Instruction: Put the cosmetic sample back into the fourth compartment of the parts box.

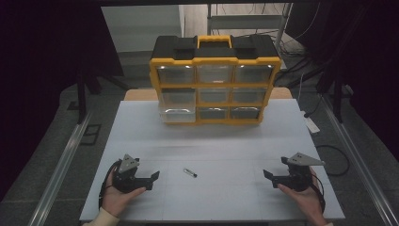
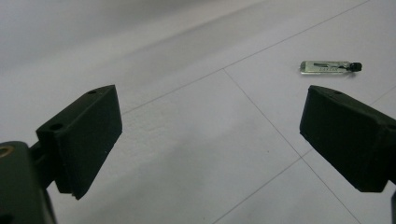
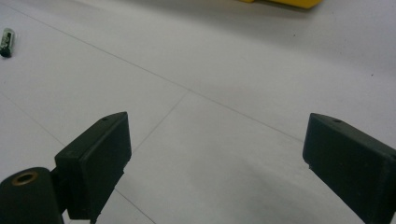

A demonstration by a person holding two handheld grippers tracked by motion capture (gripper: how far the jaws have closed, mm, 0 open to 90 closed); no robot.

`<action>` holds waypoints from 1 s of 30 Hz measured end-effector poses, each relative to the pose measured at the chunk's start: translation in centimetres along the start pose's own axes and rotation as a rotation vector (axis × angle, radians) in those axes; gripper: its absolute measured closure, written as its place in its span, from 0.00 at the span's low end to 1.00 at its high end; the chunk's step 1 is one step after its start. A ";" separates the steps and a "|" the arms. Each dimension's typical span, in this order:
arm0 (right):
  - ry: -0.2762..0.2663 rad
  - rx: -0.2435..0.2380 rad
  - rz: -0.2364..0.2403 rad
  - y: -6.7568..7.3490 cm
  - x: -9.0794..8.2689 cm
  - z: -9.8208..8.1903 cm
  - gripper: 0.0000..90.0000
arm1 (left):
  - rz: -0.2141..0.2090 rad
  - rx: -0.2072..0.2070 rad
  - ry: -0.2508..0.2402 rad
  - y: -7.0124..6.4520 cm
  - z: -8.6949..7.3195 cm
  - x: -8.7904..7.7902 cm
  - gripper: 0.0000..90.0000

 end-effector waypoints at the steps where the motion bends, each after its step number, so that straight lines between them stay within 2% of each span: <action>1: 0.005 0.004 0.003 0.0 0.0 -0.1 0.09 | 0.000 -0.001 -0.002 0.0 0.0 0.0 0.07; 8: -0.001 0.002 0.013 0.2 0.0 0.0 0.10 | -0.011 0.002 0.008 0.0 -0.1 0.2 0.07; 13: 0.012 -0.024 0.015 0.7 0.1 0.0 0.10 | -0.004 -0.008 0.007 -0.1 -0.4 -0.3 0.08; 17: 0.007 -0.024 0.020 0.9 -0.1 0.1 0.10 | -0.001 -0.005 0.006 -0.1 -0.5 -0.6 0.08; 22: 0.021 -0.042 0.036 1.1 0.5 0.1 0.11 | 0.004 -0.023 0.004 0.3 -0.5 -0.7 0.08; 30: 0.021 -0.043 0.043 1.2 0.4 0.1 0.11 | -0.006 -0.024 0.007 0.2 -0.4 -0.7 0.08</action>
Point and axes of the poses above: each handheld gripper's, and its own axes: x roughly forward along the jaws, z roughly out of its top, y roughly to its left, the point moved 4 cm from there along x, roughly forward along the jaws, and after that the axes turned 8 degrees about -z, right-handed, at the moved point
